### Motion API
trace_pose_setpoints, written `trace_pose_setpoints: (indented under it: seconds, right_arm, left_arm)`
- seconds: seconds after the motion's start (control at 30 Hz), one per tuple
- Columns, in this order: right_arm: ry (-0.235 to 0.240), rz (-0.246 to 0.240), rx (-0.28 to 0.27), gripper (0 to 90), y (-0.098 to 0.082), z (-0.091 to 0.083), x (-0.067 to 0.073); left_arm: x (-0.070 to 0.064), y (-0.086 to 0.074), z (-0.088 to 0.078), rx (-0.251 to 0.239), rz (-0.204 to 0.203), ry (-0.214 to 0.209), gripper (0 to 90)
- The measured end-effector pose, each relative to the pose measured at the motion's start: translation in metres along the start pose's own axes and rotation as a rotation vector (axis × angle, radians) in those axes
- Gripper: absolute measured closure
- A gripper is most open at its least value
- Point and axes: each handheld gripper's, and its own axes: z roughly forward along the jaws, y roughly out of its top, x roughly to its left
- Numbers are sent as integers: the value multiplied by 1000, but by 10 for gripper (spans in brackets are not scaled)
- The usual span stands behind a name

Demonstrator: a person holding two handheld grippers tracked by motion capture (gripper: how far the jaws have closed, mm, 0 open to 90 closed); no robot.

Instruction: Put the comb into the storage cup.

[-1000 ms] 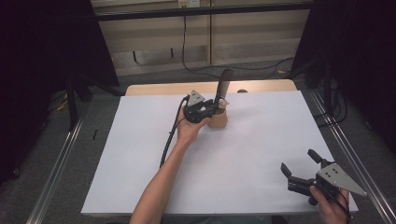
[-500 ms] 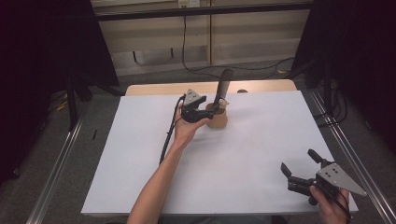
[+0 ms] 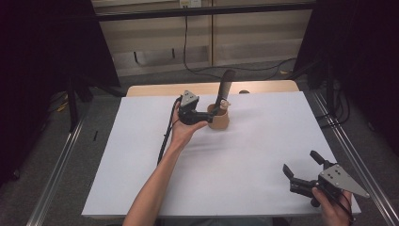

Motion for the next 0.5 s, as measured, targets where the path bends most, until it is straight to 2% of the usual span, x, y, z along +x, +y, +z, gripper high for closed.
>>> trace_pose_setpoints:
  seconds: [0.03, 0.13, 0.23, 0.3, 0.4, 0.5]
  right_arm:
    - [-3, 2, -1, 2, 0, 0, 0]
    - [-8, 4, 3, 2, 0, -1, -1]
    - [-7, 8, 3, 2, -1, 0, -2]
    - [-8, 9, 1, 2, -1, -1, -3]
    - [-11, 14, 0, 2, -1, -1, -3]
    - [-11, 14, 0, 2, -1, 0, -3]
  left_arm:
    - [-1, 1, -1, -6, -11, -6, 31]
    - [-3, 3, -3, -4, 28, 4, 26]
    - [-7, 5, -7, -21, 33, 8, 26]
    - [-8, 6, -9, -23, 32, -5, 26]
    - [-11, 6, -16, -25, 59, 8, 26]
    - [-12, 6, -23, -31, 73, -3, 29]
